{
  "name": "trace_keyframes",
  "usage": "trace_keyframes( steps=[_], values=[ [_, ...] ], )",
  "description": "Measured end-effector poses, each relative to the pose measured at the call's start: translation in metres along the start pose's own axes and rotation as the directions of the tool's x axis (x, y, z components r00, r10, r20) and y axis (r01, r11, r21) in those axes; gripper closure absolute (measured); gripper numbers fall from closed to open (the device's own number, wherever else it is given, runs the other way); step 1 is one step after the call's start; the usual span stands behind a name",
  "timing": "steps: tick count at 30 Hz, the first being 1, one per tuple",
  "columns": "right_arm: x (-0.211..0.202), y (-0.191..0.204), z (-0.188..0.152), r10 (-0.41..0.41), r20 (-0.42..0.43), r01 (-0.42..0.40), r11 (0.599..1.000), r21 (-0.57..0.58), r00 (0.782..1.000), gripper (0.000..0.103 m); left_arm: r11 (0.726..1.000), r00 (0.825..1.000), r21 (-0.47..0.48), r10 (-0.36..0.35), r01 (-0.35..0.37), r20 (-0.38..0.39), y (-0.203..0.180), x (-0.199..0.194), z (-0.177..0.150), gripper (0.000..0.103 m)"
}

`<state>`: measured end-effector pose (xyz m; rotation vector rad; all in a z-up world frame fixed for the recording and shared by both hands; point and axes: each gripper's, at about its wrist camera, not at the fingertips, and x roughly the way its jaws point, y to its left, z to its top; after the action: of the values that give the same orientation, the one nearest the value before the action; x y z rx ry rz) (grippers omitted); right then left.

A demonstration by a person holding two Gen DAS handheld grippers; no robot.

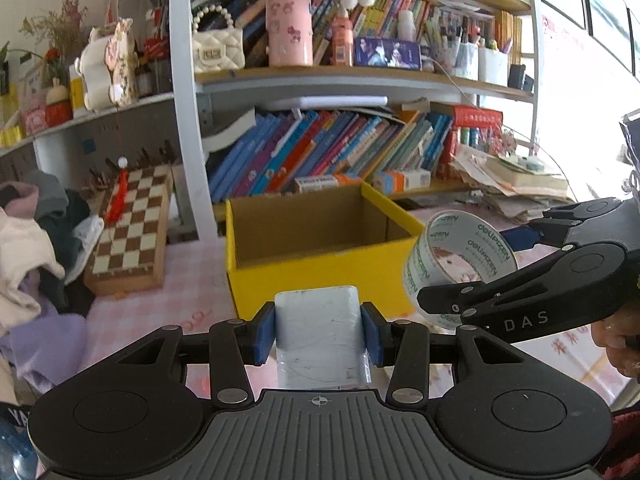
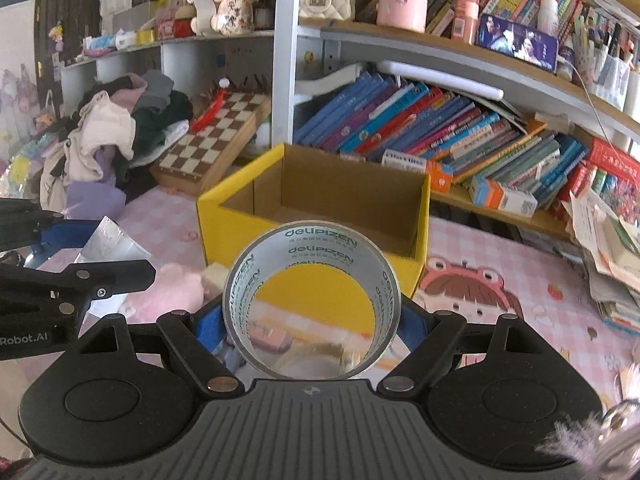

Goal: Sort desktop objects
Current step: 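Carry the tape roll with the right tool while the left tool carries the charger into the yellow box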

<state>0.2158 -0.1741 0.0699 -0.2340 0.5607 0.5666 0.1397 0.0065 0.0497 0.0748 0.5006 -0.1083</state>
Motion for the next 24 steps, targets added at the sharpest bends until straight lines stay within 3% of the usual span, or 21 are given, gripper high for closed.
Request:
trace_keyframes(
  steps=[12, 24],
  values=[
    [0.024, -0.037, 0.049, 0.031, 0.064, -0.027, 0.998, -0.053, 0.998, 0.021, 1.0, 0.999, 0.027, 0.012, -0.013, 0.047, 0.002, 0.03, 0.044, 0.06],
    [0.071, -0.063, 0.079, 0.079, 0.047, -0.073, 0.991, -0.108, 0.996, 0.021, 0.998, 1.0, 0.058, 0.026, -0.026, 0.007, 0.007, 0.079, 0.074, 0.06]
  ],
)
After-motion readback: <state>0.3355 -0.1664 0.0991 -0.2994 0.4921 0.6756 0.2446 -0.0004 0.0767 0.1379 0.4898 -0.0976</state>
